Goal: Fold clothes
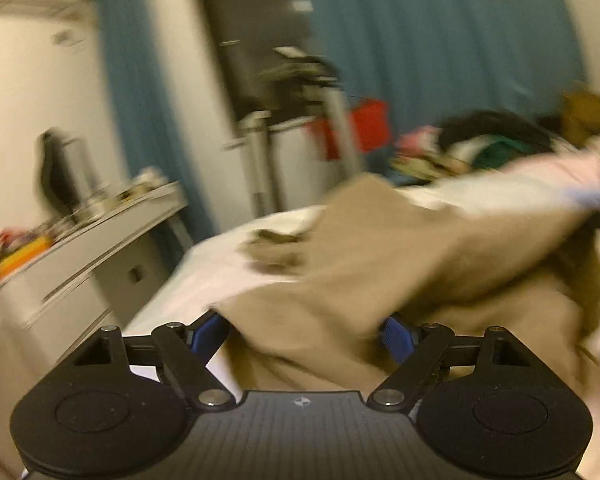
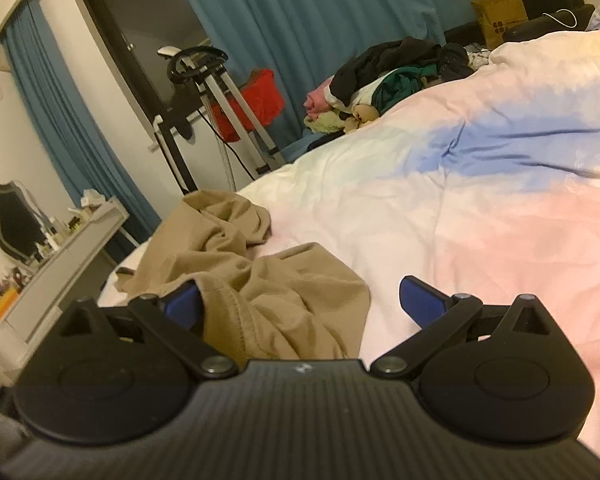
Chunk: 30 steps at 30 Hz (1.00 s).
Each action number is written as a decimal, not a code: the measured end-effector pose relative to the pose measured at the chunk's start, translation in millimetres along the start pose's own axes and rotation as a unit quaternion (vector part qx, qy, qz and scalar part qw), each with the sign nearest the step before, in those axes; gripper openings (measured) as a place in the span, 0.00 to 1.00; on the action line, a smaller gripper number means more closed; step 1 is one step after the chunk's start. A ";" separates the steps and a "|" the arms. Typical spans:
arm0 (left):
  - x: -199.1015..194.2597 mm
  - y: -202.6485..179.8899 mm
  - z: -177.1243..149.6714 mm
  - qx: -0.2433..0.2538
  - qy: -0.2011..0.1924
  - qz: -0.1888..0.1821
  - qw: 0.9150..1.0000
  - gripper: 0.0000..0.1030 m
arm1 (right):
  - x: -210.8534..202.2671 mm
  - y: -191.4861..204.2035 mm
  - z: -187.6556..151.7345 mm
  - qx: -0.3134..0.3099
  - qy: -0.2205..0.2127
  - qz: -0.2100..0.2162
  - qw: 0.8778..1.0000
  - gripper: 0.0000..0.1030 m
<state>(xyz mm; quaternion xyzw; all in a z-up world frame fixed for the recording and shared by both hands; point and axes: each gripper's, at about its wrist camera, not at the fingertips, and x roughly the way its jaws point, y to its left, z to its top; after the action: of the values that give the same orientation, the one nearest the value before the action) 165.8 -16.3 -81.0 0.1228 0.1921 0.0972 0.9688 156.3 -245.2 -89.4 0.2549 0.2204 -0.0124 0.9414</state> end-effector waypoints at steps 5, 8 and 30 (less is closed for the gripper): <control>10.7 21.8 2.4 -0.046 0.005 0.026 0.999 0.85 | 19.3 9.1 -15.0 -0.078 0.074 -0.060 0.992 1.00; 6.4 25.6 3.2 -0.059 -0.006 0.022 0.998 0.85 | 24.7 7.3 -24.6 -0.102 0.098 -0.094 0.986 1.00; -84.1 108.4 19.7 -0.207 -0.052 -0.044 0.976 0.85 | -109.1 46.0 6.8 -0.174 -0.208 -0.023 0.962 1.00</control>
<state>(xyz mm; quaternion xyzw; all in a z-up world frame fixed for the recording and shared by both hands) 81.9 63.0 -4.2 -0.0842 0.1224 0.0858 0.9852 66.8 -218.1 -16.4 0.0736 0.0244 -0.0483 0.9958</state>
